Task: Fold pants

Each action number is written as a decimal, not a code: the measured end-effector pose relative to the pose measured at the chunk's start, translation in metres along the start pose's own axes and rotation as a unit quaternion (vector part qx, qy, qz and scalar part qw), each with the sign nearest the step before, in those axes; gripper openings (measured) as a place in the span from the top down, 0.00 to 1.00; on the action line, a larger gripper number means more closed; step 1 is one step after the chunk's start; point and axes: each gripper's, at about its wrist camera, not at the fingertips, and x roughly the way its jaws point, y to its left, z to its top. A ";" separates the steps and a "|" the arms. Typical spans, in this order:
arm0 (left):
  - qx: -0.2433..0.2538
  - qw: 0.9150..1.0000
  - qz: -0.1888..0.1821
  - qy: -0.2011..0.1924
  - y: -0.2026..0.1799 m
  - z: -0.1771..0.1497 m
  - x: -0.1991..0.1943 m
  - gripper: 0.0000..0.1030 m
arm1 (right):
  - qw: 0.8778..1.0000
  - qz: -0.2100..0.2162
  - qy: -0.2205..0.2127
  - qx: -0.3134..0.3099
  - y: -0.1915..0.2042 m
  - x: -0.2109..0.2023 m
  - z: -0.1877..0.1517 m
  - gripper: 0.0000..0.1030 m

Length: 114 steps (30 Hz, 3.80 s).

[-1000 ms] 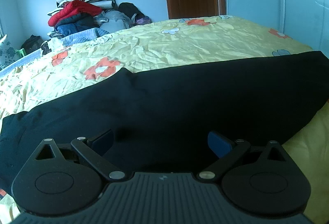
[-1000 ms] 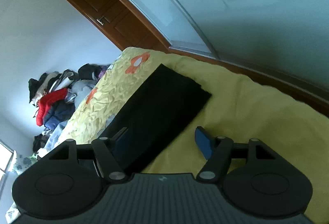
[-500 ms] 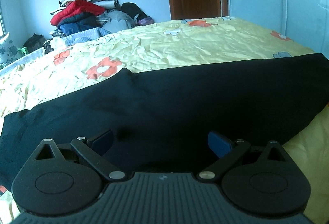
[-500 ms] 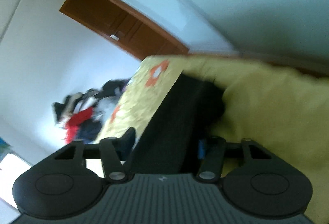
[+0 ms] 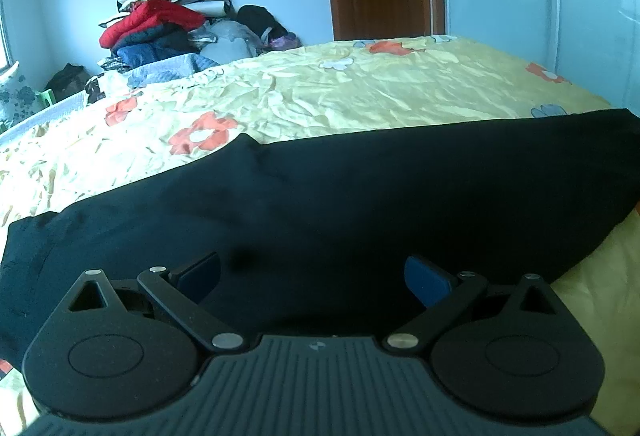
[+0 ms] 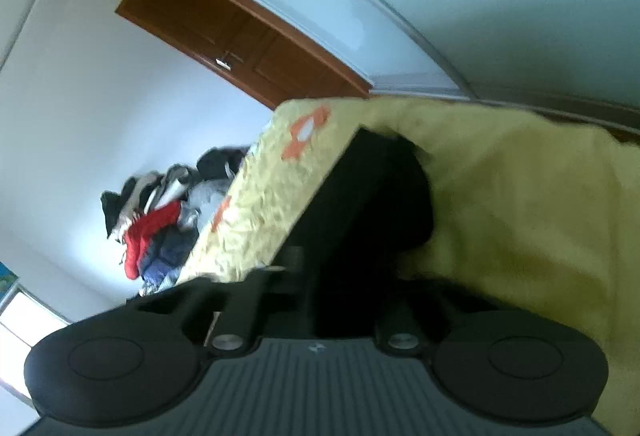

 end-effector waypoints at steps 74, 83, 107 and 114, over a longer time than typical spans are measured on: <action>0.093 0.994 0.042 0.040 0.016 0.052 0.071 0.01 | 0.816 0.065 0.265 -0.510 0.214 0.085 -0.188 0.15; 0.077 0.996 0.011 0.036 0.026 0.058 0.046 0.02 | 0.791 0.047 0.258 -0.552 0.221 0.066 -0.190 0.14; -0.043 0.998 0.028 0.031 0.025 0.024 0.033 0.00 | 0.830 -0.060 0.209 -0.514 0.224 0.070 -0.220 0.00; -0.053 0.998 0.035 0.014 0.025 0.018 0.034 0.00 | 0.847 -0.063 0.174 -0.498 0.215 0.069 -0.226 0.00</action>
